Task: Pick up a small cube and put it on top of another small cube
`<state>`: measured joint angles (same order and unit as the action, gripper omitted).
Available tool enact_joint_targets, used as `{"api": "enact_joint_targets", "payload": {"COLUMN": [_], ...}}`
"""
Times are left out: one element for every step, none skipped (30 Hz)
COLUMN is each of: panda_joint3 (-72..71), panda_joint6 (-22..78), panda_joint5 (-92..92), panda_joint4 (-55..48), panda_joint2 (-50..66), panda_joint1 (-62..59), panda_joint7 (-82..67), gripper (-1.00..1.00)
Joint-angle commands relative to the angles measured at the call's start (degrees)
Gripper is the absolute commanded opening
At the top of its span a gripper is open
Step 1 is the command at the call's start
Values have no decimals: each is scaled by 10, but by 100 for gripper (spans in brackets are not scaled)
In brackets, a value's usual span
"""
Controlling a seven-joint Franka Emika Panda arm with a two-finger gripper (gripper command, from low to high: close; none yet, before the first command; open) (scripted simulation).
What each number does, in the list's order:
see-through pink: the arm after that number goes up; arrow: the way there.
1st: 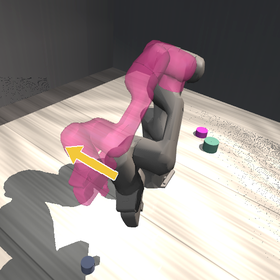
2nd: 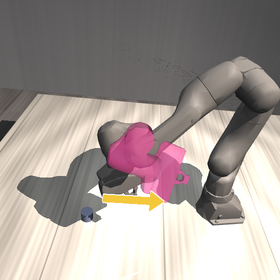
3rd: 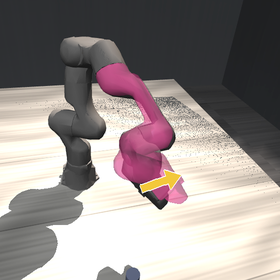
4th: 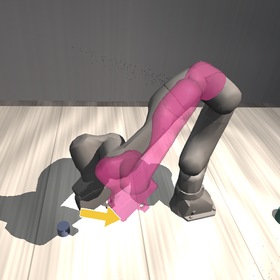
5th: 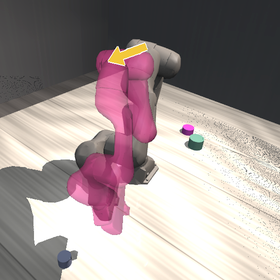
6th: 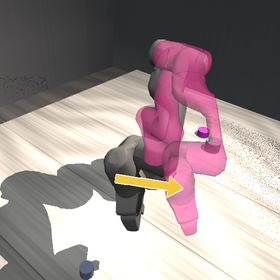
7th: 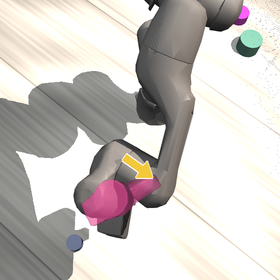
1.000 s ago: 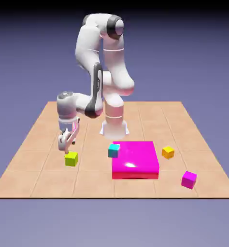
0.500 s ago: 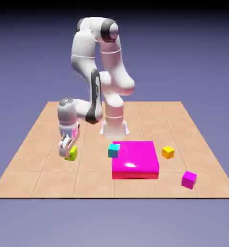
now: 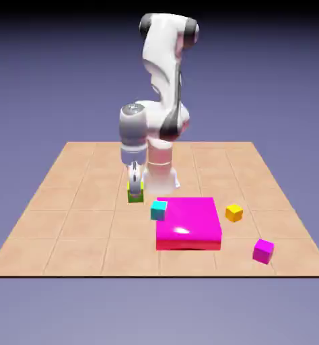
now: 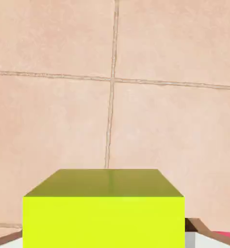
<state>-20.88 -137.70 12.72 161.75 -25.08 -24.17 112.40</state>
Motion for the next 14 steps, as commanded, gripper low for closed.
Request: {"api": "enact_joint_targets", "payload": {"panda_joint3": [-11,-22,-22,-22,-26,-30,-34,-38,-42,-46,-47,-47,-47,-43], "panda_joint6": [20,39,40,40,15,-10,-35,-60,-85,-110,-115,-115,-115,-90], "panda_joint5": [11,22,22,22,20,17,15,13,10,8,8,8,8,10], "panda_joint4": [1,1,2,2,7,12,18,23,28,34,35,35,35,29], "panda_joint2": [-21,-42,-42,-42,-22,-2,18,37,57,77,81,81,81,62], "panda_joint1": [15,29,29,29,27,26,24,22,20,18,17,17,17,19], "panda_joint7": [2,3,3,3,6,8,11,14,16,19,20,20,20,17], "gripper": [-100,-100,-100,-100,-100,-100,-100,-100,-100,-100,-100,100,100,100]}}
